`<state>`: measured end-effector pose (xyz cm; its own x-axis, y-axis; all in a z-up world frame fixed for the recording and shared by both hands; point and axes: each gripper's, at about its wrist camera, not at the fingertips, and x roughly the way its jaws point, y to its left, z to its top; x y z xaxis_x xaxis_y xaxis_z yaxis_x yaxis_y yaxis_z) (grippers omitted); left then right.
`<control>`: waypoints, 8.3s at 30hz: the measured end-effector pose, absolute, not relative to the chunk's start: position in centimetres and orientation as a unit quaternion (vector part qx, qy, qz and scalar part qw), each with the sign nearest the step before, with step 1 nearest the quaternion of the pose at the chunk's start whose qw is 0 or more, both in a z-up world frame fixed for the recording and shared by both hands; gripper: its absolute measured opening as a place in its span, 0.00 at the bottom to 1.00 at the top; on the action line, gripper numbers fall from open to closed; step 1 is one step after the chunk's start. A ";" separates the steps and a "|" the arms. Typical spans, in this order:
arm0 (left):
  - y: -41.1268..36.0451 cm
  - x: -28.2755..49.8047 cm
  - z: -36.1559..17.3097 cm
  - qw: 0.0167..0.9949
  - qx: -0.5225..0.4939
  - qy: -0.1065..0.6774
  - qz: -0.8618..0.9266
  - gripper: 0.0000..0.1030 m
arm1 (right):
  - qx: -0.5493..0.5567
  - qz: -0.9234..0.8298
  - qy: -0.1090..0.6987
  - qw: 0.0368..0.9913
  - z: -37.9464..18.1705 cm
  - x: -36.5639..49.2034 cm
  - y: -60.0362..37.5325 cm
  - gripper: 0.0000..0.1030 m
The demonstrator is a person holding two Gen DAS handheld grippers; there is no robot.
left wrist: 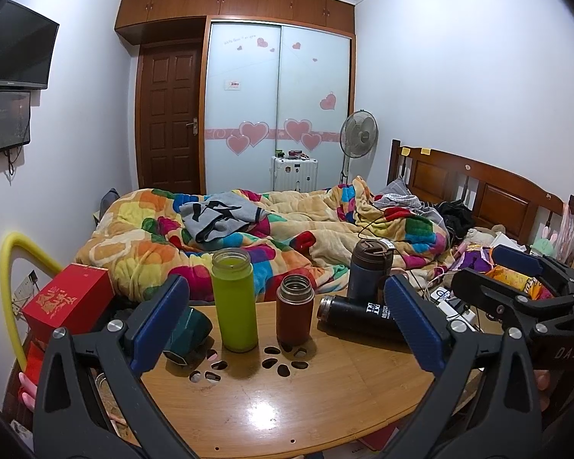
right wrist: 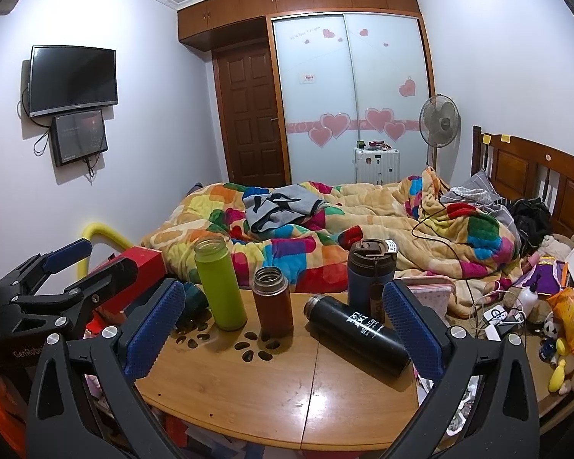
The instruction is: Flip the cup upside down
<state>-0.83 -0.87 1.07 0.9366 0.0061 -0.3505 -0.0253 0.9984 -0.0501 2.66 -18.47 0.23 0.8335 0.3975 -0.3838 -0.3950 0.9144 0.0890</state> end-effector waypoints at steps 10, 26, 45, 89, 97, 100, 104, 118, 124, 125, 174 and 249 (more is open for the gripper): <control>-1.0 -1.0 1.1 0.984 -0.027 0.179 0.008 1.00 | 0.004 0.207 0.200 0.958 0.3 2.6 -18.6 1.00; -1.2 -0.9 1.3 0.984 -0.027 0.179 0.008 1.00 | 0.004 0.206 0.199 0.958 0.6 2.8 -18.5 1.00; 0.2 0.4 -0.2 0.980 -0.014 0.198 0.019 1.00 | 0.000 0.205 0.206 0.957 0.5 3.3 -18.6 1.00; 4.4 9.7 -19.8 0.886 -0.076 0.457 0.034 0.66 | -0.001 0.181 0.386 0.905 -12.2 8.8 -18.4 1.00; -1.6 9.4 -19.4 0.887 -0.068 0.455 0.026 0.66 | 0.004 0.170 0.393 0.904 -12.6 7.9 -19.7 1.00; -2.6 9.5 -19.2 0.883 -0.062 0.466 0.009 0.66 | 0.003 0.165 0.395 0.904 -12.7 7.8 -20.1 1.00; -3.2 8.7 -18.7 0.878 -0.060 0.474 -0.030 0.66 | 0.004 0.164 0.396 0.903 -12.7 7.6 -20.2 1.00; 3.2 3.4 -14.0 0.904 -0.057 0.424 0.002 0.66 | -0.008 0.236 0.408 0.882 -15.1 8.4 -14.3 1.00; 6.3 3.7 -14.3 0.902 -0.075 0.424 0.032 0.66 | -0.008 0.272 0.430 0.861 -18.1 9.5 -9.8 0.98; 6.3 3.7 -14.3 0.903 -0.075 0.422 0.030 0.66 | -0.011 0.272 0.433 0.859 -18.5 9.7 -9.3 0.93; 1.7 9.1 -13.5 0.912 -0.112 0.389 -0.066 0.09 | -0.026 0.302 0.387 0.871 -16.8 10.5 -9.2 0.50; 0.0 -3.1 2.9 0.988 -0.028 0.150 -0.007 1.00 | 0.005 0.206 0.177 0.962 2.8 1.9 -18.0 1.00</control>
